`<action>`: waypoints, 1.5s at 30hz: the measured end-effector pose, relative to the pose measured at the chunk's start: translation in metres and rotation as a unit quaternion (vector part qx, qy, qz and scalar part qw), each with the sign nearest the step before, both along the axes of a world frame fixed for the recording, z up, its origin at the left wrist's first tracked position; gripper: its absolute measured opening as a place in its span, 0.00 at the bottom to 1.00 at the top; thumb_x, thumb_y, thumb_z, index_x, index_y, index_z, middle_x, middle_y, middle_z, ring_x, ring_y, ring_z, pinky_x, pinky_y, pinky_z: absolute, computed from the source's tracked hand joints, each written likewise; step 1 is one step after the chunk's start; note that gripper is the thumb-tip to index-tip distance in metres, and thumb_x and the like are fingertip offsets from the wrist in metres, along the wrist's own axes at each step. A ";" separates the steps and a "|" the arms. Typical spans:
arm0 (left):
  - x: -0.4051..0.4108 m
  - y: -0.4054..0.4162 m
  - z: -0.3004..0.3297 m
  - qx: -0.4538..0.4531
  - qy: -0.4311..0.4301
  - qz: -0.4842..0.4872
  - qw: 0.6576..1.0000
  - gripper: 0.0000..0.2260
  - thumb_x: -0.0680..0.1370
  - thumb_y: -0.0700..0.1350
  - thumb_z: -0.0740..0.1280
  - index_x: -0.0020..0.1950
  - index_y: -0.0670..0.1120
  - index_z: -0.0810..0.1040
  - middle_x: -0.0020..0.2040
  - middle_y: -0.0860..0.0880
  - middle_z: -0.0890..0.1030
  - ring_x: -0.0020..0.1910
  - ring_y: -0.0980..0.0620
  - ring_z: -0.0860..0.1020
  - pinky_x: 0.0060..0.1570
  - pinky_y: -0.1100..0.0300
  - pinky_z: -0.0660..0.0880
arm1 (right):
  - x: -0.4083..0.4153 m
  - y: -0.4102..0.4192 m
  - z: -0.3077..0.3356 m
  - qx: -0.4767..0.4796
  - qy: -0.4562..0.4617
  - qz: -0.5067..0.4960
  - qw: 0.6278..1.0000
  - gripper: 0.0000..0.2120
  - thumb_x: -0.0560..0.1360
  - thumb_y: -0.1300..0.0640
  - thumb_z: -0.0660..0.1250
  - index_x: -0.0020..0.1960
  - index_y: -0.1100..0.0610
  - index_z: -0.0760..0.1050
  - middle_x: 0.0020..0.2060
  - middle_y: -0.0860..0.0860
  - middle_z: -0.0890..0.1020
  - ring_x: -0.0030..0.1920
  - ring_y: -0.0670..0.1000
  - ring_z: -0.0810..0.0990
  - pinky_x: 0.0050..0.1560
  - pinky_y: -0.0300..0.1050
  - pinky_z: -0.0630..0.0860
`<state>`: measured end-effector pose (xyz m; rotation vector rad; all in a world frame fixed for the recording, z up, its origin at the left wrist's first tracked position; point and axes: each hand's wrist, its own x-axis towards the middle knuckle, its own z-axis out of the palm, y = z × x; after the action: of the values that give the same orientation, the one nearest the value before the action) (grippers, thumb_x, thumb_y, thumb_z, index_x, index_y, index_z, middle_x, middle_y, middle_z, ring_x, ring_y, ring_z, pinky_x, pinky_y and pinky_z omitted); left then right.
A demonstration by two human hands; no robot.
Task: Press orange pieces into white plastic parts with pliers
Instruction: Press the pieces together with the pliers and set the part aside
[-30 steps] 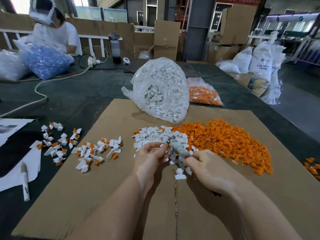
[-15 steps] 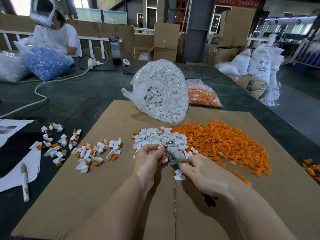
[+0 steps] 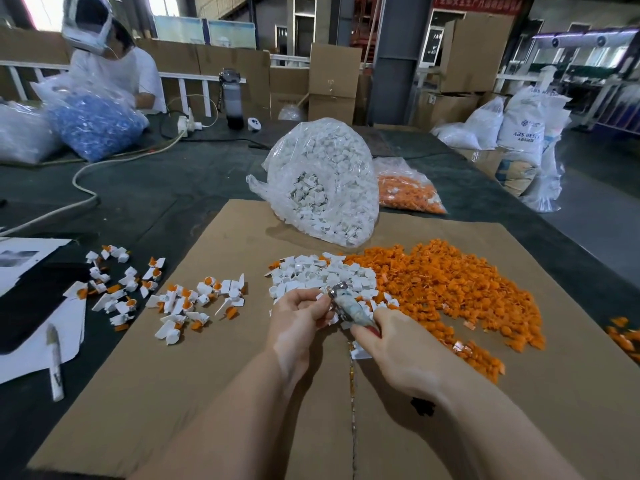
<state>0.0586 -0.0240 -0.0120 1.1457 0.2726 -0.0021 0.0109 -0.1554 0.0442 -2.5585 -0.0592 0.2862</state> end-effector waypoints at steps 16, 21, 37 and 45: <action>-0.015 0.000 -0.007 0.261 -0.097 -0.045 0.959 0.08 0.77 0.43 0.66 0.47 0.56 0.81 0.48 0.58 0.81 0.51 0.62 0.76 0.50 0.75 0.71 | 0.015 -0.071 -0.030 -0.236 -0.199 -0.187 0.933 0.21 0.75 0.38 0.58 0.52 0.55 0.69 0.49 0.51 0.75 0.51 0.52 0.74 0.47 0.44 0.70; -0.018 -0.002 -0.007 0.319 -0.113 -0.048 0.940 0.09 0.79 0.43 0.64 0.53 0.54 0.81 0.50 0.62 0.77 0.50 0.70 0.71 0.45 0.85 0.62 | 0.017 -0.082 -0.040 -0.333 -0.171 -0.193 0.907 0.25 0.75 0.34 0.52 0.57 0.53 0.71 0.56 0.51 0.76 0.57 0.52 0.73 0.57 0.48 0.68; -0.020 -0.001 -0.006 0.357 -0.139 -0.063 0.922 0.08 0.77 0.42 0.66 0.51 0.51 0.82 0.45 0.61 0.80 0.45 0.70 0.75 0.44 0.81 0.66 | 0.004 -0.012 -0.063 0.004 -0.436 0.017 0.900 0.10 0.65 0.70 0.74 0.44 0.60 0.81 0.39 0.52 0.81 0.41 0.56 0.79 0.39 0.52 0.76; -0.021 -0.002 -0.007 0.380 -0.141 -0.063 0.912 0.08 0.77 0.42 0.65 0.51 0.51 0.82 0.47 0.59 0.80 0.48 0.66 0.75 0.46 0.81 0.65 | -0.001 -0.015 -0.063 0.020 -0.444 -0.025 0.895 0.08 0.68 0.67 0.73 0.45 0.58 0.81 0.39 0.50 0.81 0.41 0.54 0.79 0.42 0.49 0.71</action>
<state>0.0374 -0.0258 -0.0186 1.9173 -0.0778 0.1684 0.0104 -0.1705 -0.0183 -2.4260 -0.3310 -0.9088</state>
